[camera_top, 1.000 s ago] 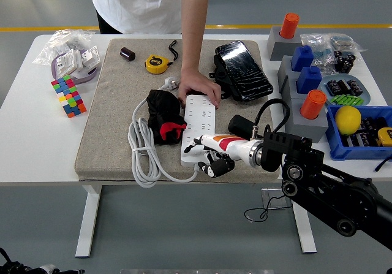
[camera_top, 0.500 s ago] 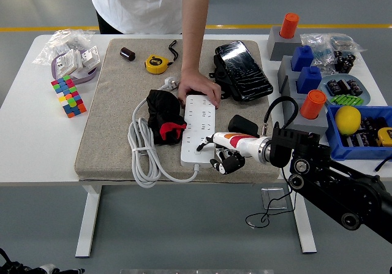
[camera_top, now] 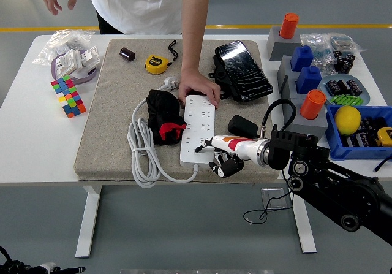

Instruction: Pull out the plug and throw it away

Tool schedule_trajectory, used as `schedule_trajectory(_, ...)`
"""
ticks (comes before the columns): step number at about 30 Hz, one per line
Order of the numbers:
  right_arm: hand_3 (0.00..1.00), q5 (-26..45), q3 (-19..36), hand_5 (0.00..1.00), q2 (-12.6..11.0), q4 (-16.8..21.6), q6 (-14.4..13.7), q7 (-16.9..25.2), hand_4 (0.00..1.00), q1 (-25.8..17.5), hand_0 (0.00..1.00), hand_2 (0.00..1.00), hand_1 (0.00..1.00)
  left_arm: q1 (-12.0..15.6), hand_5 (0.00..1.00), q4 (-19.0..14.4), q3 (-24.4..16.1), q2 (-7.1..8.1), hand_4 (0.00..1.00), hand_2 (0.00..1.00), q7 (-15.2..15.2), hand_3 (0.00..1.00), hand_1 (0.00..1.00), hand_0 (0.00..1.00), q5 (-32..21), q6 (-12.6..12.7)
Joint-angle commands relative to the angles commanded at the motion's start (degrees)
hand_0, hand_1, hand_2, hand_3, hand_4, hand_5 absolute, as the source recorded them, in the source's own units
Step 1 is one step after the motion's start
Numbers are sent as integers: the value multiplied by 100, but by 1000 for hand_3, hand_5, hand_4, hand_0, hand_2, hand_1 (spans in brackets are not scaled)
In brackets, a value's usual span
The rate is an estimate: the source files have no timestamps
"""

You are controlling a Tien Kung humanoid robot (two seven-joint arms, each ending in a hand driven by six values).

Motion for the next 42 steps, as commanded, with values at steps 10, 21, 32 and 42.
schedule_trajectory(10, 829, -36, -17, 2, -9, -67, 29, -32, 431, 62, 2, 91, 2, 1, 639, 1, 0, 0, 829, 698, 0, 664, 674, 538, 0, -1)
schedule_trajectory(21, 826, -20, 69, 2, -51, 135, 39, -26, 431, 59, 2, 90, 2, -11, 640, 1, 0, -2, 829, 699, -3, 664, 674, 538, -1, 0)
schedule_trajectory(32, 819, -81, 768, 2, -129, 1196, -489, 385, 505, 28, 2, 127, 14, -5, 641, 6, 0, -4, 828, 698, -2, 664, 674, 537, -6, 0)
schedule_trajectory(42, 853, 72, 1076, 268, -161, 969, -763, 546, 998, -222, 695, 744, 749, -14, 641, 8, 0, -16, 827, 697, -16, 664, 673, 537, -25, 13)
